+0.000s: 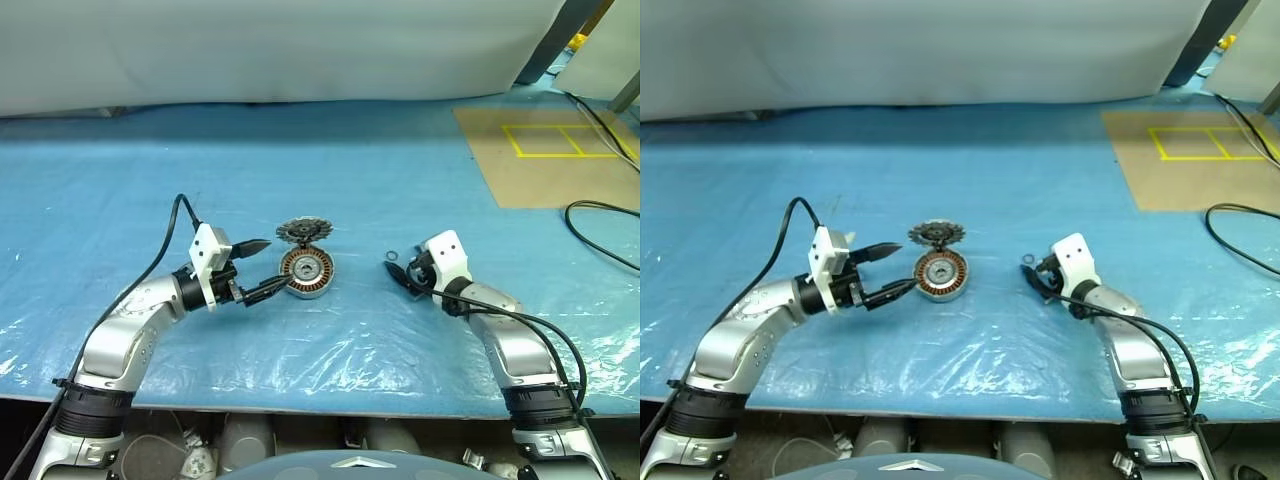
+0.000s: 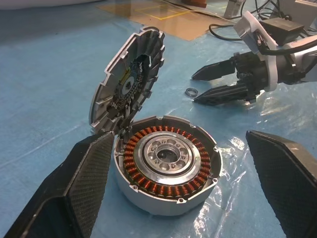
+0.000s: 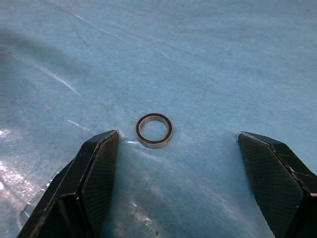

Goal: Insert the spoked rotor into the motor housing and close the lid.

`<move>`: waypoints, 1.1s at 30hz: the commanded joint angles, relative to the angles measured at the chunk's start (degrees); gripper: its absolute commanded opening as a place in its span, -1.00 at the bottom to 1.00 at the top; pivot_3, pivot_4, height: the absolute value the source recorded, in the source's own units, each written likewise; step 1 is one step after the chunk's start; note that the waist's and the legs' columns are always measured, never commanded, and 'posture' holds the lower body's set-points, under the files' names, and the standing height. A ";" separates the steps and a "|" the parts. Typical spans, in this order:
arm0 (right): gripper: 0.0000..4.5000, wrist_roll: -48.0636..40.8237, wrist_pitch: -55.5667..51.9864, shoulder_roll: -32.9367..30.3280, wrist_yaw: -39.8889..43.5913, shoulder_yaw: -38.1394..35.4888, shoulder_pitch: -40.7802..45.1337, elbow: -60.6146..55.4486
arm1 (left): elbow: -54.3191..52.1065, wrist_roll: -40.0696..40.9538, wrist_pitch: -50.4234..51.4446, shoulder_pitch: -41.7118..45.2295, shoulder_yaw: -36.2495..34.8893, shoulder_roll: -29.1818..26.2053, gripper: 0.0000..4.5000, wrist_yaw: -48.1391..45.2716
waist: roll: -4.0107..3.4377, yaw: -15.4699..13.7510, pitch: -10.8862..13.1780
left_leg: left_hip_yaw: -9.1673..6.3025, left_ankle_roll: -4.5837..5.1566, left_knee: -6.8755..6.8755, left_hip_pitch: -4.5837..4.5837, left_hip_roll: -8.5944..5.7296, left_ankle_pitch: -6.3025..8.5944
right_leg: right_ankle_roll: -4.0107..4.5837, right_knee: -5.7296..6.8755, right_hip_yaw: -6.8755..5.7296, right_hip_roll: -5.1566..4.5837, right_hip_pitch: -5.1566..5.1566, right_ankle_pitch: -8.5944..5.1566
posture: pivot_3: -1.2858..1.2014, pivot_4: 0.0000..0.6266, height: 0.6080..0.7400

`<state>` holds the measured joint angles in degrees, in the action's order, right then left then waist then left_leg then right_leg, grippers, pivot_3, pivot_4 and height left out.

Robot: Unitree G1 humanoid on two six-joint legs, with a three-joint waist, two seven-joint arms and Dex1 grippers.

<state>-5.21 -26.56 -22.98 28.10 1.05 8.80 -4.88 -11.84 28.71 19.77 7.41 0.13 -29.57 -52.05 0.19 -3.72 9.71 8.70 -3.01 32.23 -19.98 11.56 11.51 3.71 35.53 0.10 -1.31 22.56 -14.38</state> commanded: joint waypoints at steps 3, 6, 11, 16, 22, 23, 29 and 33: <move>0.79 0.33 -1.93 1.21 0.60 4.01 -0.21 -1.94 | -1.87 -0.42 -1.00 -0.52 -0.17 0.17 1.00 0.49 | 0.00 0.12 0.00 | 0.00 0.00 -0.01 -0.02 0.01 0.00 | -0.01 -0.02 -0.01 0.01 0.04 0.01 | 0.03 -0.52 1.00; 0.71 0.43 -3.29 1.03 0.24 4.13 0.35 -2.28 | -1.91 -0.63 -1.07 -0.65 0.04 0.22 1.00 0.53 | 0.00 0.14 0.00 | 0.00 0.00 -0.01 -0.02 0.00 0.00 | -0.01 -0.03 0.00 0.00 0.04 0.01 | 0.03 -0.52 1.00; 0.07 0.07 -3.46 -0.10 -0.01 2.22 -0.25 -0.50 | -2.08 -0.89 -1.03 -0.73 0.20 0.43 1.00 0.62 | 0.00 -0.06 0.00 | 0.00 0.00 0.00 0.00 -0.01 0.00 | -0.01 -0.03 0.00 -0.02 0.01 0.01 | 0.03 -0.52 1.00; -0.54 0.57 -1.93 -1.57 -0.02 1.17 -0.72 1.85 | -1.92 -1.24 -1.12 -0.72 0.37 0.41 1.00 0.50 | 0.01 -0.27 0.00 | 0.00 0.00 0.00 0.00 0.00 0.00 | -0.01 -0.07 -0.01 -0.02 -0.01 0.00 | 0.03 -0.52 1.00; -0.54 1.07 1.40 -2.64 0.37 1.64 -0.08 5.29 | -1.58 -1.62 -1.34 -0.43 0.66 0.55 1.00 0.35 | 0.02 -0.26 -0.01 | 0.00 0.00 0.00 0.03 -0.01 0.00 | -0.01 -0.12 -0.01 -0.04 -0.15 0.00 | 0.03 -0.52 1.00; -0.54 1.11 1.86 -2.75 0.50 1.77 0.03 5.62 | -1.53 -1.65 -1.37 -0.39 0.67 0.56 1.00 0.32 | 0.02 -0.26 -0.01 | 0.00 0.00 0.00 0.03 -0.01 0.00 | -0.01 -0.12 -0.01 -0.05 -0.18 0.00 | 0.03 -0.52 1.00; -0.72 -1.07 2.70 -2.67 4.69 3.81 0.85 2.92 | -1.50 -1.43 -1.24 -0.24 0.30 0.63 1.00 0.17 | 0.02 -0.22 -0.01 | 0.00 0.01 0.00 0.03 0.00 0.00 | -0.02 -0.12 -0.02 -0.05 -0.19 -0.01 | 0.03 -0.52 1.00; -0.72 -3.30 -1.30 -1.87 6.05 3.85 3.18 -1.36 | -1.69 -0.81 -1.09 -0.16 -0.29 0.44 1.00 -0.19 | 0.02 0.04 -0.01 | -0.01 0.01 -0.01 -0.03 0.03 0.00 | -0.02 -0.13 -0.03 0.00 -0.05 0.00 | 0.03 -0.52 1.00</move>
<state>-7.09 -26.00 -25.11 33.29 4.26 10.98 -3.84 -11.87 27.08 19.68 6.80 0.68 -29.08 -51.79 0.21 -3.68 9.69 8.69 -3.00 32.20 -20.04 11.58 11.51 3.70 35.41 0.07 -1.31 22.55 -14.38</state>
